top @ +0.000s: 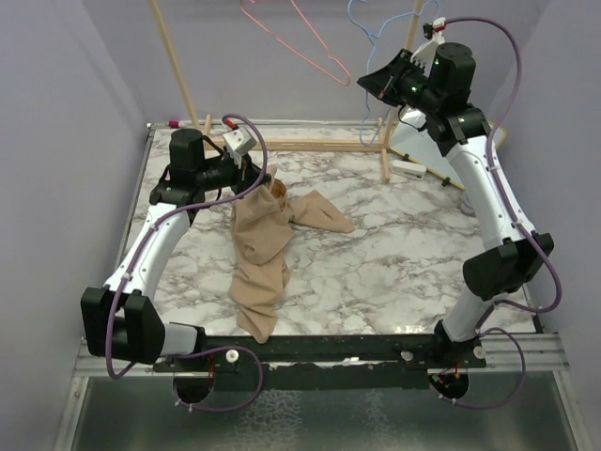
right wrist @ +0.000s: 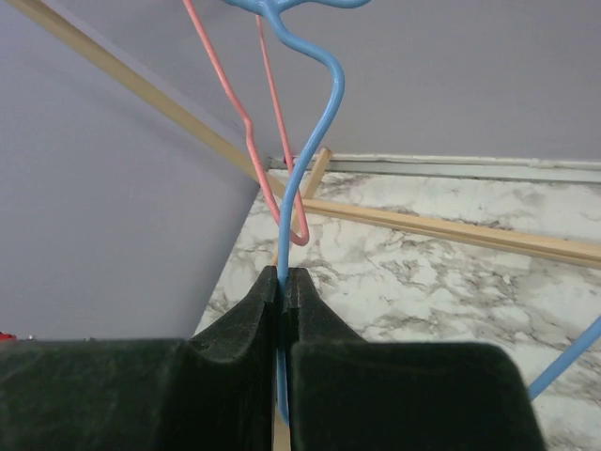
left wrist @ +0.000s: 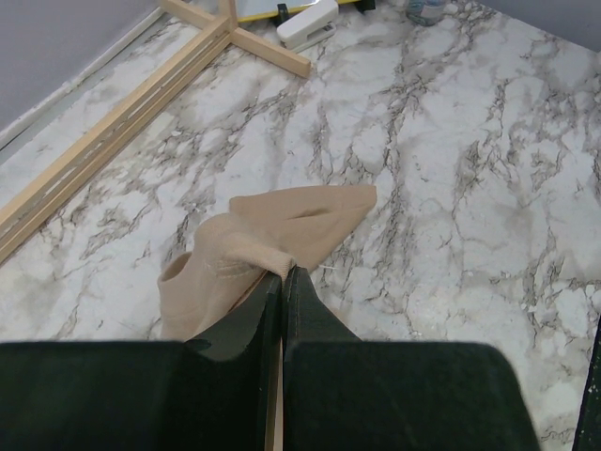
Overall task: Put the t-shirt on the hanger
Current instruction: Place the hanger at the clothesline.
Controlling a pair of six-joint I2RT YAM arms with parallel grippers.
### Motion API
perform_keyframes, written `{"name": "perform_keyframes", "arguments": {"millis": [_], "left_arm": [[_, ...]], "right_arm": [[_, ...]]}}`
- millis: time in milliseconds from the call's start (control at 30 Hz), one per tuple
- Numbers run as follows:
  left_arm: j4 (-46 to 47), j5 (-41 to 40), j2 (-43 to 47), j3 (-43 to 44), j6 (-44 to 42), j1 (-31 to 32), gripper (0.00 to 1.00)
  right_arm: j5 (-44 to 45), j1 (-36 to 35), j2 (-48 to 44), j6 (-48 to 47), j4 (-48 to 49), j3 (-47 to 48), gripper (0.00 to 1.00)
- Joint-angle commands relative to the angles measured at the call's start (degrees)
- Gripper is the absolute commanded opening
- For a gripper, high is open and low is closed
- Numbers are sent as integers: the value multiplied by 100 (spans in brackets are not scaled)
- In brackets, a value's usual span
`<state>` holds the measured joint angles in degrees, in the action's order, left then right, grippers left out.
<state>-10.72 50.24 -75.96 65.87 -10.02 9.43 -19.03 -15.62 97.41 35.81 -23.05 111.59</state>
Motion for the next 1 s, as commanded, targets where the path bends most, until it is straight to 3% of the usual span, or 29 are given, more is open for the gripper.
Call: {"name": "perform_keyframes", "arguments": {"millis": [0, 200, 533, 967], "left_arm": [[230, 213, 58, -22, 79, -20, 0], [267, 172, 98, -66, 103, -20, 0], [264, 212, 92, -113, 64, -20, 0], [230, 319, 28, -85, 16, -18, 0]], "right_arm": [[-689, 26, 382, 499, 813, 631, 1], [-798, 68, 539, 861, 1115, 784, 1], [-786, 68, -408, 1153, 1432, -472, 1], [-1031, 54, -1073, 1151, 1342, -1154, 1]]}}
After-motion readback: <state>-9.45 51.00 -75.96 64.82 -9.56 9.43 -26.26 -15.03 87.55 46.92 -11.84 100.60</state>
